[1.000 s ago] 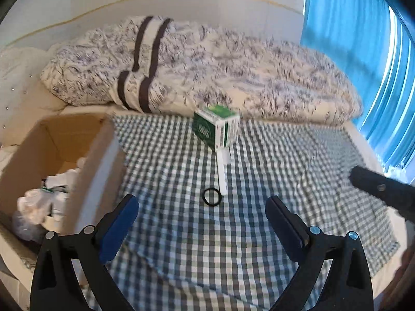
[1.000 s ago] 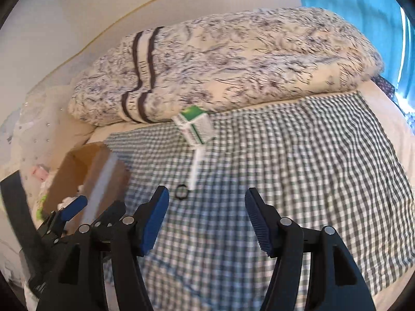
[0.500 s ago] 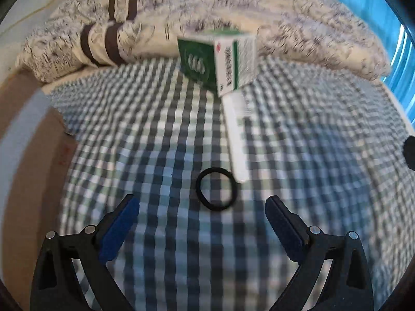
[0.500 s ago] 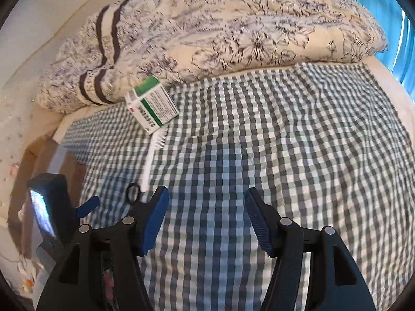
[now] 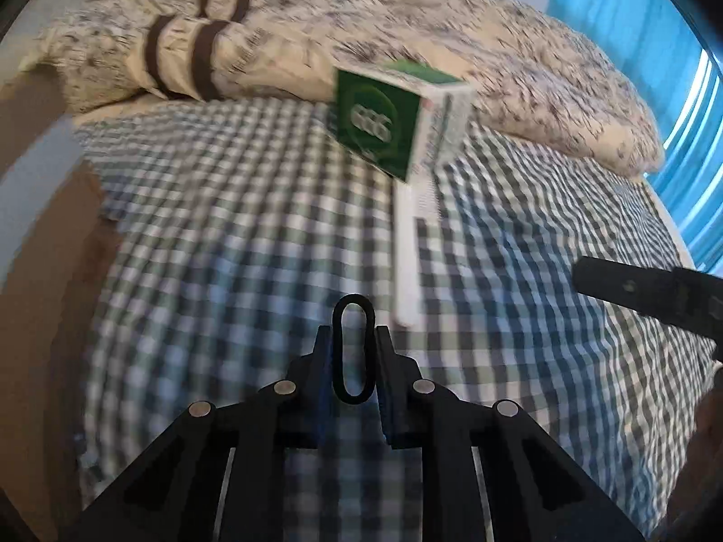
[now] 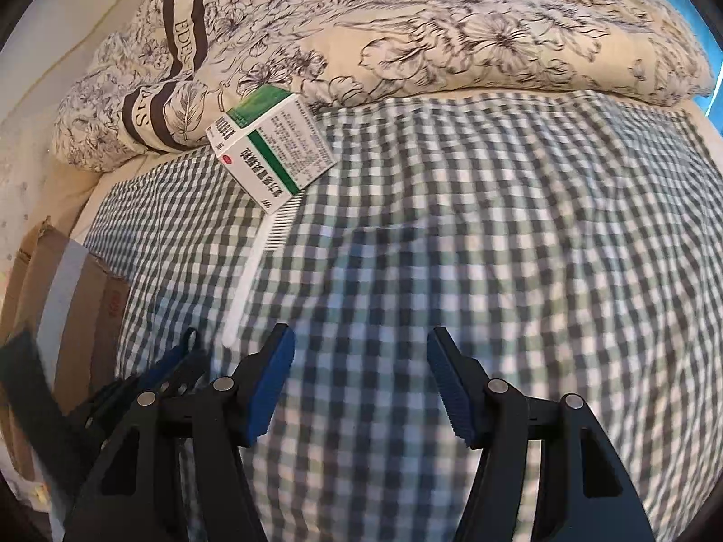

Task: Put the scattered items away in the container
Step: 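Grasp the black hair tie with the left gripper while the right grasps the white comb, then carry hair tie and comb over the box and open both grippers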

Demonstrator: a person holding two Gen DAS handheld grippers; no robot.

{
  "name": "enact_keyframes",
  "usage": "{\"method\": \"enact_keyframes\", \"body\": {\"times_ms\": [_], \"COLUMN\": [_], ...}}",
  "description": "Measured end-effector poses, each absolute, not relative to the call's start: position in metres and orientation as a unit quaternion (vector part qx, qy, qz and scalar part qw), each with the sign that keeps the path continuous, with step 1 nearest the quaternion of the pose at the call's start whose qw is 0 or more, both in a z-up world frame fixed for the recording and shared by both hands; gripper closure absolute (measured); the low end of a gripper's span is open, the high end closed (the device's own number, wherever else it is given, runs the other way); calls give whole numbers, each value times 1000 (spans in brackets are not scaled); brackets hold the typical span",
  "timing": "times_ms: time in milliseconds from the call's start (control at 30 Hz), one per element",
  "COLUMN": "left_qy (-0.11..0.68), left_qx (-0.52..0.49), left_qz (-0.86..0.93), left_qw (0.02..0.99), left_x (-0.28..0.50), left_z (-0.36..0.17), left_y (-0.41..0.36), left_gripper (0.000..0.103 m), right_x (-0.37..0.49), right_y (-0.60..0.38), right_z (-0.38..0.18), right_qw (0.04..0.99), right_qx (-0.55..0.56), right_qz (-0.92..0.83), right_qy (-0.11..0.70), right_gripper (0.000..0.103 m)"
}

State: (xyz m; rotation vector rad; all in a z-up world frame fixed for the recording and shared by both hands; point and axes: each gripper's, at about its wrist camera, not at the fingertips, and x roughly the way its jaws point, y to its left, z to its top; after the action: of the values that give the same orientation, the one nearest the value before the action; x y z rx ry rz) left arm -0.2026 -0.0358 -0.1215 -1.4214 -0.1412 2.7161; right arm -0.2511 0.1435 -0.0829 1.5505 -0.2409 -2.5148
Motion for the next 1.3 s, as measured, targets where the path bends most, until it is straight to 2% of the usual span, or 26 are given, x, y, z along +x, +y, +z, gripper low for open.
{"method": "enact_keyframes", "body": {"times_ms": [333, 433, 467, 533, 567, 800, 1067, 1200, 1300], "left_qy": [-33, -29, -30, -30, -32, -35, -36, -38, -39], "left_qx": [-439, -439, -441, -443, -444, -441, -416, -405, -397], "left_qz": [898, 898, 897, 896, 895, 897, 909, 914, 917], "left_qw": [-15, -15, -15, -16, -16, -11, 1, 5, 3], "left_x": [-201, -203, -204, -203, -203, -194, -171, -156, -144], "left_z": [-95, -97, -98, -100, -101, -90, -50, -30, -16], "left_y": [-74, -78, -80, -82, -83, -77, -64, -60, -60], "left_gripper": [85, 85, 85, 85, 85, 85, 85, 85, 85], "right_x": [-295, -302, -302, -301, -300, -270, -218, -198, -187], "right_y": [68, 49, 44, 40, 41, 77, 108, 119, 118], "right_z": [-116, -126, -126, -126, -125, -104, -62, -41, -30], "right_qw": [129, 98, 84, 75, 81, 107, 123, 132, 134], "right_qx": [557, 554, 550, 546, 546, 546, 530, 521, 515], "right_qz": [-817, -826, -831, -834, -834, -831, -837, -841, -845], "right_qy": [-75, -34, -15, 6, 7, -28, -49, -61, -57], "right_gripper": [42, 51, 60, 87, 89, 90, 91, 98, 99]}}
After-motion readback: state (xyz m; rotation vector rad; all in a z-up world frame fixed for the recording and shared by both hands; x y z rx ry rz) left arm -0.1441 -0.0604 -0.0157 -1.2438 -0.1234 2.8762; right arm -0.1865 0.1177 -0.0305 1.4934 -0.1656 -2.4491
